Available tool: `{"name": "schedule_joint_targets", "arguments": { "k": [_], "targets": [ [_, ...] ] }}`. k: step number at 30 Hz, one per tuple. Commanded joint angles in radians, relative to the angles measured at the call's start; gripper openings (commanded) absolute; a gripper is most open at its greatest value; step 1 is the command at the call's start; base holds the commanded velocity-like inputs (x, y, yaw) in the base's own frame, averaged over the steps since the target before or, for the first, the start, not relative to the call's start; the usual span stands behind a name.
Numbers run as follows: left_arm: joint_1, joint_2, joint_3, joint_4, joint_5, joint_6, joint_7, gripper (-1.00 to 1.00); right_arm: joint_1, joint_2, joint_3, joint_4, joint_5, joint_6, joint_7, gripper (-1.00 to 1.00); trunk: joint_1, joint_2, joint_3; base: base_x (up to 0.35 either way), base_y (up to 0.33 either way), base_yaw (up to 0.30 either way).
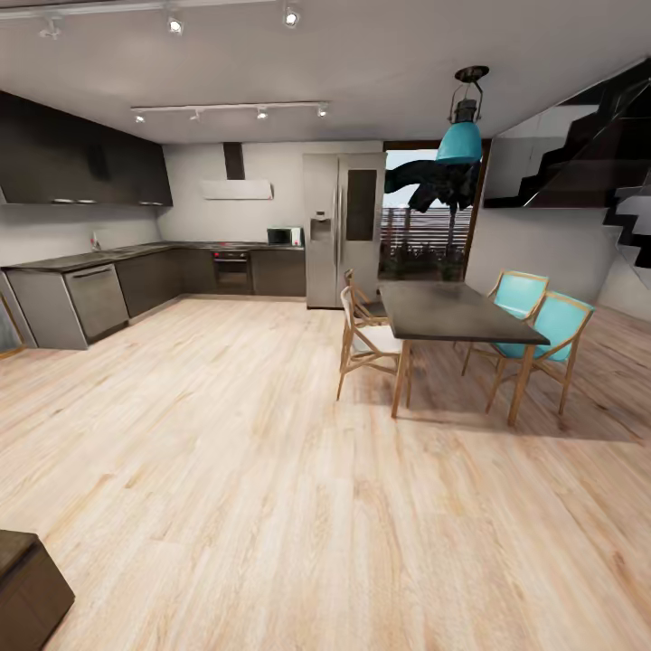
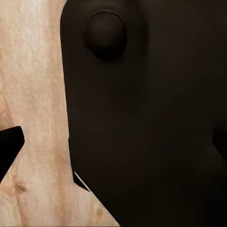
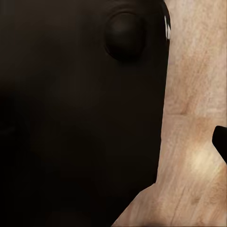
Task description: Place each of the two pumpkins and all three candles from the living room inside a cabinet in the living room (use any cabinet), then make sure every cabinet is closed, and position the cauldron so it is next to a table in the living room.
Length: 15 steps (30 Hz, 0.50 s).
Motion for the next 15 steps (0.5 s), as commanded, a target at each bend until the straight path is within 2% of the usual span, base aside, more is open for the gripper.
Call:
{"name": "schedule_joint_targets", "arguments": {
  "k": [1, 7, 15],
  "targets": [
    [-0.006, 0.006, -0.005, -0.006, -0.003, -0.003, -0.006, 1.0, -0.002, 0.005, 0.0, -0.006, 0.006, 0.006, 0.002, 1.0, 0.0, 0.0, -0.001, 0.0, 0.0, 0.0],
    [-0.006, 0.028, -0.005, -0.029, -0.003, -0.002, -0.006, 1.0, -0.002, 0.004, -0.001, -0.007, 0.008, 0.005, 0.002, 1.0, 0.0, 0.0, -0.001, 0.0, 0.0, 0.0],
    [-0.006, 0.039, -0.002, -0.072, 0.003, -0.002, -0.005, 1.0, -0.002, 0.003, -0.002, -0.006, 0.006, 0.003, 0.002, 1.0, 0.0, 0.0, -0.001, -0.02, 0.0, 0.0]
  ]
}}
